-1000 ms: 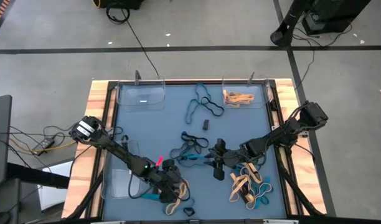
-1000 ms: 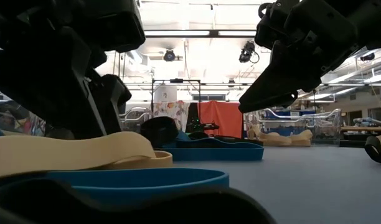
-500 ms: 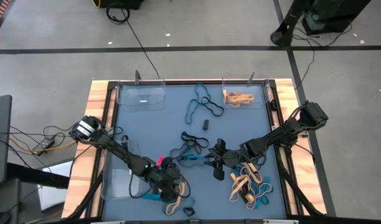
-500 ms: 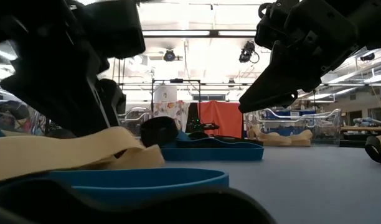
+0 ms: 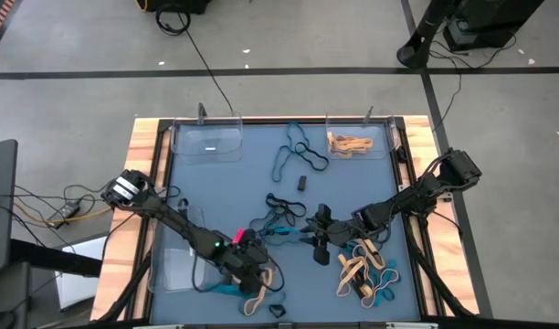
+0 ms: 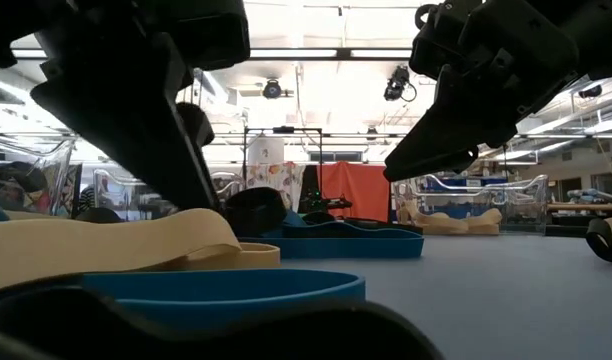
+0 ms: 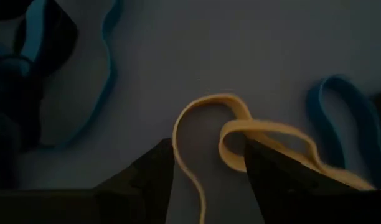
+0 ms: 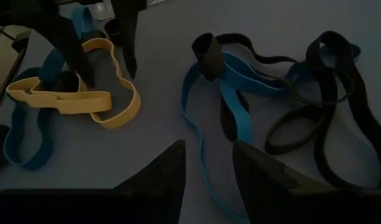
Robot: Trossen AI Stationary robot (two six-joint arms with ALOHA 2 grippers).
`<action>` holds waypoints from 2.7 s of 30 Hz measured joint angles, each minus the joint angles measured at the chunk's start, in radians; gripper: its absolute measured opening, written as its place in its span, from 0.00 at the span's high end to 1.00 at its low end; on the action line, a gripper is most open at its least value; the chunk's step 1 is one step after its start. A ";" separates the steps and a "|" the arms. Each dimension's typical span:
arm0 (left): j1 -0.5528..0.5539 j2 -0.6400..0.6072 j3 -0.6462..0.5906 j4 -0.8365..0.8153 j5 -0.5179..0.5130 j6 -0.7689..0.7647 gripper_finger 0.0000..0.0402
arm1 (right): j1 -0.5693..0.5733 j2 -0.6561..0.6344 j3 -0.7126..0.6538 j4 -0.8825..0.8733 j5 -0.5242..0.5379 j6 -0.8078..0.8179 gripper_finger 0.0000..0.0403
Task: Sort rubber bands into baskets
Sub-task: Put the yellow rubber band into the top right transparent bin
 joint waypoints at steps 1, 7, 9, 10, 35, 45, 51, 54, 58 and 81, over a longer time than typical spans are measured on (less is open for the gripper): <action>0.000 0.000 0.009 -0.026 0.000 0.003 0.51 | 0.000 0.000 0.000 0.000 0.000 0.000 0.64; 0.000 0.000 -0.024 -0.032 -0.003 -0.016 0.51 | 0.000 0.000 0.000 0.000 0.000 0.000 0.64; 0.000 0.000 -0.049 -0.001 -0.004 -0.032 0.51 | 0.000 0.000 0.000 0.000 0.000 0.000 0.64; 0.000 0.000 -0.061 0.012 -0.003 -0.033 0.51 | 0.000 0.000 0.000 0.000 0.000 0.000 0.64; 0.093 0.001 0.045 0.027 0.037 0.079 0.99 | 0.008 0.005 0.000 0.219 -0.001 -0.105 0.70; 0.162 0.001 0.118 -0.012 0.014 0.109 0.99 | 0.008 0.060 0.005 0.283 -0.025 -0.126 0.54; 0.181 0.001 0.131 -0.010 0.011 0.133 0.99 | 0.007 0.138 0.018 0.296 -0.027 -0.132 0.45; 0.183 0.001 0.132 -0.005 0.011 0.134 0.99 | 0.007 0.166 0.033 0.302 -0.051 -0.133 0.44; 0.183 0.001 0.132 0.011 0.010 0.136 0.99 | 0.008 0.188 0.053 0.301 -0.073 -0.132 0.47; 0.181 0.001 0.131 -0.029 0.145 -0.006 0.88 | 0.006 -0.057 0.061 -0.025 0.113 -0.256 0.97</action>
